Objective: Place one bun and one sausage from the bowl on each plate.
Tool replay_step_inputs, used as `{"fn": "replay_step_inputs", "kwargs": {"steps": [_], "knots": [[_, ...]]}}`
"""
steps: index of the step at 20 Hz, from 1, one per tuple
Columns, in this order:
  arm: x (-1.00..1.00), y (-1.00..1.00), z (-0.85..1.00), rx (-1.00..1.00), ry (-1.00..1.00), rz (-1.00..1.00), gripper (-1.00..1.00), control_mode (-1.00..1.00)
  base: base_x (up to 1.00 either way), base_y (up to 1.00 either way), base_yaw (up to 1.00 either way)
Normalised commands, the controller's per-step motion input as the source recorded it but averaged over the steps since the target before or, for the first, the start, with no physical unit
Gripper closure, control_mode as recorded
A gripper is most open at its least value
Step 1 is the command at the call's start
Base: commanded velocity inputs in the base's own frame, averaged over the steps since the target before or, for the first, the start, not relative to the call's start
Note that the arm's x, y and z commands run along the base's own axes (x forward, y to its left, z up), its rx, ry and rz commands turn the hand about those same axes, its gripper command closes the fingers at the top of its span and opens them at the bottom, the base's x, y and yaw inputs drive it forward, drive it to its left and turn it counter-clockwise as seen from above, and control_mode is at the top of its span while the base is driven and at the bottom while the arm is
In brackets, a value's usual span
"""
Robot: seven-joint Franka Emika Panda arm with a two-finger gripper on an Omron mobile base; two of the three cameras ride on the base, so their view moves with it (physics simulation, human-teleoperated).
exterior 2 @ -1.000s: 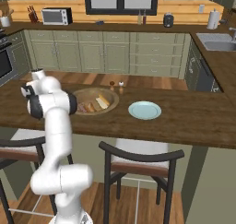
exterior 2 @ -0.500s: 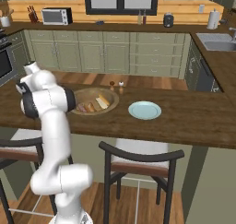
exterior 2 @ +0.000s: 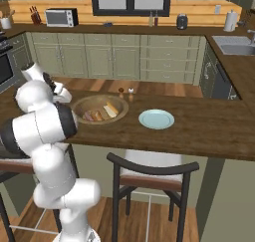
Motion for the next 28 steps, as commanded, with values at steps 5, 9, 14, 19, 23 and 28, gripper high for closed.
{"fn": "replay_step_inputs", "kwargs": {"steps": [5, 9, 14, 19, 23, 28], "knots": [[-0.04, -1.0, 0.41, -0.06, 0.01, -0.06, -1.0, -1.0, 0.0, 0.0, 0.0], [0.21, -1.0, 0.08, 0.0, 0.02, -0.04, -1.0, -1.0, 0.0, 0.0, 0.0], [0.52, -0.9, 0.0, 0.0, 0.02, 0.0, -1.0, -1.0, 0.0, 0.0, 0.0], [0.42, -0.16, 0.06, 0.08, -0.14, 0.33, -1.0, -1.0, 0.0, 0.0, 0.0], [0.84, 0.0, -0.27, -0.07, 0.15, 0.22, -1.0, -1.0, 0.0, 0.0, 0.0], [0.64, 0.27, -0.38, -0.28, 0.12, 0.06, -1.0, -1.0, 0.0, 0.0, 0.0]]}}
